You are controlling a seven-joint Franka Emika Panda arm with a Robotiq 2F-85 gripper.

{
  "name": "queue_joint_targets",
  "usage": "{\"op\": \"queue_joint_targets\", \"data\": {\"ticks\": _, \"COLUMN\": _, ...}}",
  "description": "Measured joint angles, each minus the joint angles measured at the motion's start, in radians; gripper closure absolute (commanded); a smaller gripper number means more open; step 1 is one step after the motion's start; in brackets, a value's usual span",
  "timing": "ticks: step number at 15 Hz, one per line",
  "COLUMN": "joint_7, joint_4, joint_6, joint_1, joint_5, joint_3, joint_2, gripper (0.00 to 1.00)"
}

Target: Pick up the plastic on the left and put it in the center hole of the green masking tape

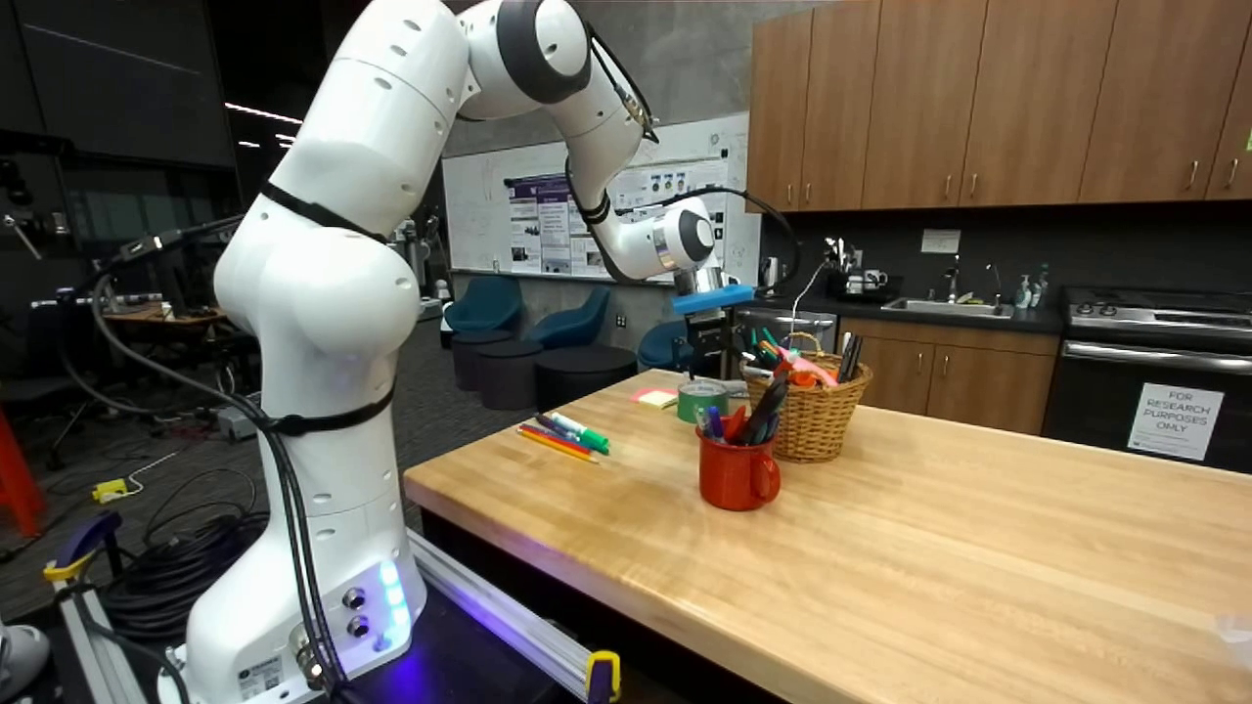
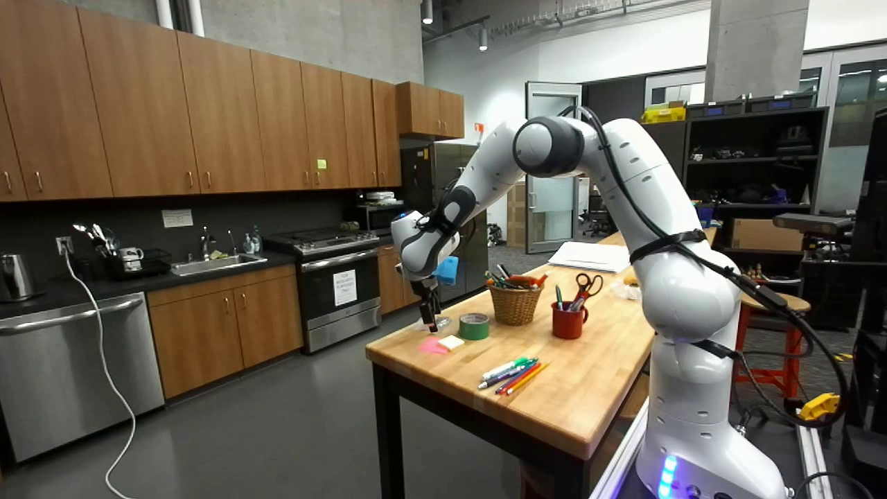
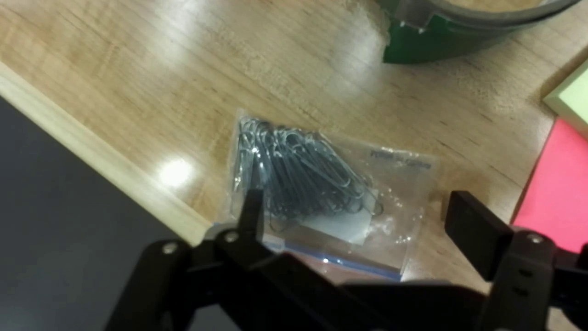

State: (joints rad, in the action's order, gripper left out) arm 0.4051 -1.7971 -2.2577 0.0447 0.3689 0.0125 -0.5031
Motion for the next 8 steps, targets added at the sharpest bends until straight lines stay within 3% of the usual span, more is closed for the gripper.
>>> {"op": "queue_joint_targets", "data": {"ticks": 8, "joint_7": -0.001, "joint_4": 0.039, "joint_6": 0.024, "joint_1": 0.001, "joint_5": 0.0, "joint_3": 0.013, "joint_2": -0.025, "gripper": 0.0}}
